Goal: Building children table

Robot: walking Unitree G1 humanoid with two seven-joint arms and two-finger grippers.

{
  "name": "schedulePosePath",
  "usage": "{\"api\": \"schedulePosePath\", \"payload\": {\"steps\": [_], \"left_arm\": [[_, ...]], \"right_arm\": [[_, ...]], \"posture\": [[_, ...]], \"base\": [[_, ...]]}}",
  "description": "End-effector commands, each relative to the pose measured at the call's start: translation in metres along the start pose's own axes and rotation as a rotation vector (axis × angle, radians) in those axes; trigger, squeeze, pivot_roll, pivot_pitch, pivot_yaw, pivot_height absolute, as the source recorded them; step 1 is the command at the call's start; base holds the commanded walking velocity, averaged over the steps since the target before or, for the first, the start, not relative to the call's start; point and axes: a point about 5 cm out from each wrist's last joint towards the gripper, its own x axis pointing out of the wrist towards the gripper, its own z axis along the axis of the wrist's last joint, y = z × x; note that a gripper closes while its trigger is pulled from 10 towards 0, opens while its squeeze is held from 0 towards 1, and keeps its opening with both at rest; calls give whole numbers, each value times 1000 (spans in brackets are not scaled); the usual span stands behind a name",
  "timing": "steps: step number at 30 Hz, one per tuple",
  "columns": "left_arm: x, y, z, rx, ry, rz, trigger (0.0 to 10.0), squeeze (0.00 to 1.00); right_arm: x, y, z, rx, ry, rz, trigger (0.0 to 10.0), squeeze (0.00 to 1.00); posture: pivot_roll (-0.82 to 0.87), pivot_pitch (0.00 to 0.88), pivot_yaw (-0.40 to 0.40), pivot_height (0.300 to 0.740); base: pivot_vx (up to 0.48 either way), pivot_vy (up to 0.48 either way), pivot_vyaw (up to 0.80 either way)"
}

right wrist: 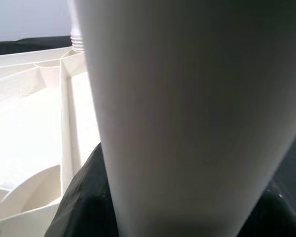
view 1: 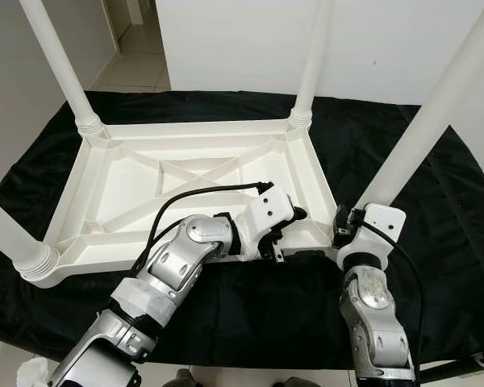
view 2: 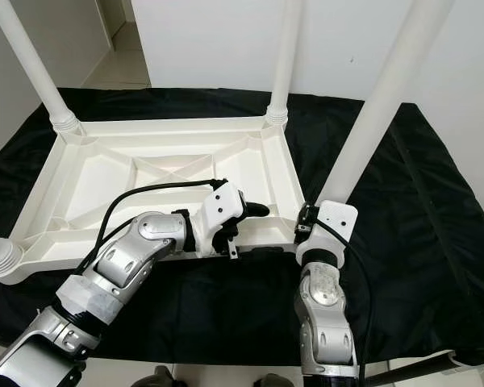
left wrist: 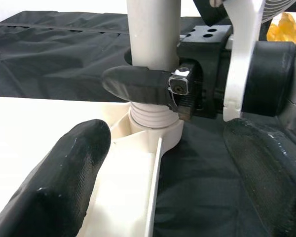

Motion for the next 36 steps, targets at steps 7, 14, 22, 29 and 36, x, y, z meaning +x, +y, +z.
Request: {"api": "schedulePosePath", "payload": {"steps": [7, 14, 22, 29, 36], "left_arm": [[-1, 4, 1, 16, 5, 6, 10000, 0], [-1, 5, 1, 22, 3, 12, 10000, 0], [-2, 3, 3, 30, 0, 4, 10000, 0], [0, -2, 4, 37, -6, -29, 10000, 0], [-9, 1, 1, 42, 11, -36, 10000, 0]], "right_arm": [[-2, 0, -8, 4, 39, -2, 10000, 1000], [-1, -2, 0, -15, -1, 93, 10000, 1000], [3, -13, 5, -36, -33, 319, 10000, 0], [15, -24, 9, -94, -49, 480, 10000, 0], [23, -26, 4, -135, -12, 636, 10000, 0]], "posture": [[-78, 0, 25, 740], [-72, 0, 18, 740], [-71, 0, 20, 740], [-73, 0, 27, 740], [-71, 0, 27, 740]], "base": [[0, 0, 0], [0, 0, 0], [0, 0, 0], [0, 0, 0], [0, 0, 0]]}}
